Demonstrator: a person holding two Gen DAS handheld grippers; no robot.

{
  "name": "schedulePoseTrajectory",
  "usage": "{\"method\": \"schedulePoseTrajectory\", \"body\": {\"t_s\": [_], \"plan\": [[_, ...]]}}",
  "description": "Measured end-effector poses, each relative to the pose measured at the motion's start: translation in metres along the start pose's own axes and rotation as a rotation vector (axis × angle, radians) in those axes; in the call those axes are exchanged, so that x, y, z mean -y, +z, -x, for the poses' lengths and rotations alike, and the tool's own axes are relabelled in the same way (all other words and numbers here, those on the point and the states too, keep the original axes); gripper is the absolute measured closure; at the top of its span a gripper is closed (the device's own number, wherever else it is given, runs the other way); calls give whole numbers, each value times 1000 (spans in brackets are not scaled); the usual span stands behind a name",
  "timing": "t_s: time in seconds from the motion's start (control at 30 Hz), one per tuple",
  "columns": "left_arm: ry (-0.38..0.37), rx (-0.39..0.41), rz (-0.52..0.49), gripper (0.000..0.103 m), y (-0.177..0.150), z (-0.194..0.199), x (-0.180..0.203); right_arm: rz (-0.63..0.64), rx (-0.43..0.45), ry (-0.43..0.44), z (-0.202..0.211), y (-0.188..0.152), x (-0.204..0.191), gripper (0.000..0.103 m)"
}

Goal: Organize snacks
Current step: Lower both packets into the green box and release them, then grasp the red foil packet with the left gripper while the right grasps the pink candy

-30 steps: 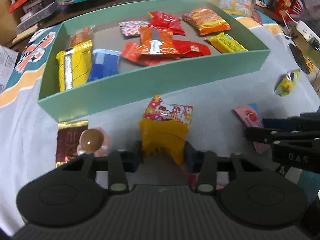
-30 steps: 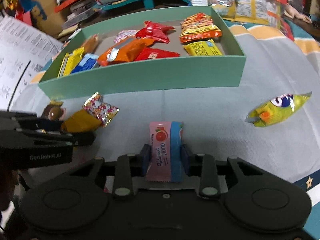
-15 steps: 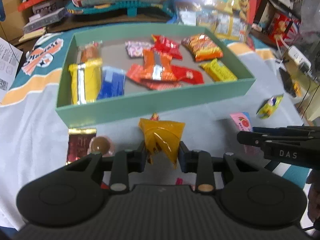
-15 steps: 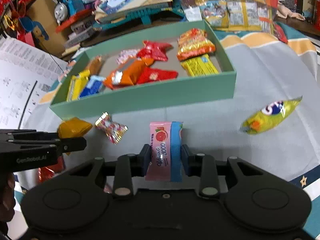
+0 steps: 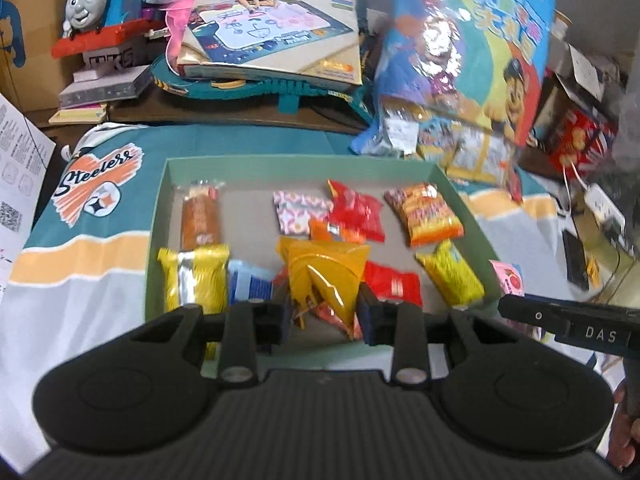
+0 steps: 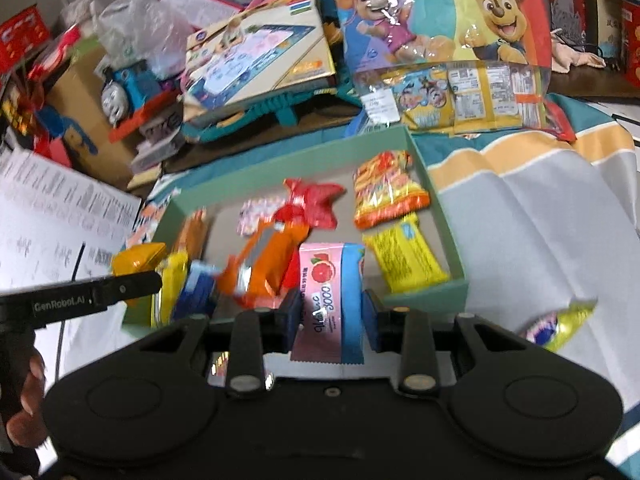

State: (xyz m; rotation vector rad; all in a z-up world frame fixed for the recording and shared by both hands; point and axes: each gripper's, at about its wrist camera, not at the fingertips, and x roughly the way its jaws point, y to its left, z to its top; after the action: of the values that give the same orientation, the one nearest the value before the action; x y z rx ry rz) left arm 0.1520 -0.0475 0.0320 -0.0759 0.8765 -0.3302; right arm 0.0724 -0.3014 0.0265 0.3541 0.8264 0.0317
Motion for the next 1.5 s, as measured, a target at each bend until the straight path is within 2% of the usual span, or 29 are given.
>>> {"method": "schedulePoseTrajectory", "body": {"t_s": [0.33,0.43,0.47,0.5,0.53,0.57,0.6,0.93,1.2,1.33,1.5], "plan": [[26,-63,8,70,7,-46,-8,-37,-48,-21,-48,25,8,71],[42,-80,2,62,4,-54,-9,-38,-55,-18,-58,27,8,67],[55,-82,0,50,3,-55,-9,-42,-57,-15,-59,26,7,59],[68,-80,-3,32,2,-56,-8,-44,-55,-12,-60,26,7,51],[85,-72,-7,23,0,-55,-8,-46,-47,-12,-58,27,6,29],[101,-61,-10,5,-1,-54,-8,-48,-30,-18,-56,26,6,9],[114,-51,-12,0,-2,-52,-7,-50,-10,-23,-52,26,6,2],[117,-66,1,0,-14,-38,-2,-56,-9,-21,-32,17,4,0],[98,-37,-18,0,-24,-8,6,-49,6,9,-3,3,-2,0],[82,-33,-23,0,-39,12,0,-46,4,33,12,-12,-8,0],[109,-42,-3,0,-65,34,-19,-20,-12,60,24,-37,-21,0]]}}
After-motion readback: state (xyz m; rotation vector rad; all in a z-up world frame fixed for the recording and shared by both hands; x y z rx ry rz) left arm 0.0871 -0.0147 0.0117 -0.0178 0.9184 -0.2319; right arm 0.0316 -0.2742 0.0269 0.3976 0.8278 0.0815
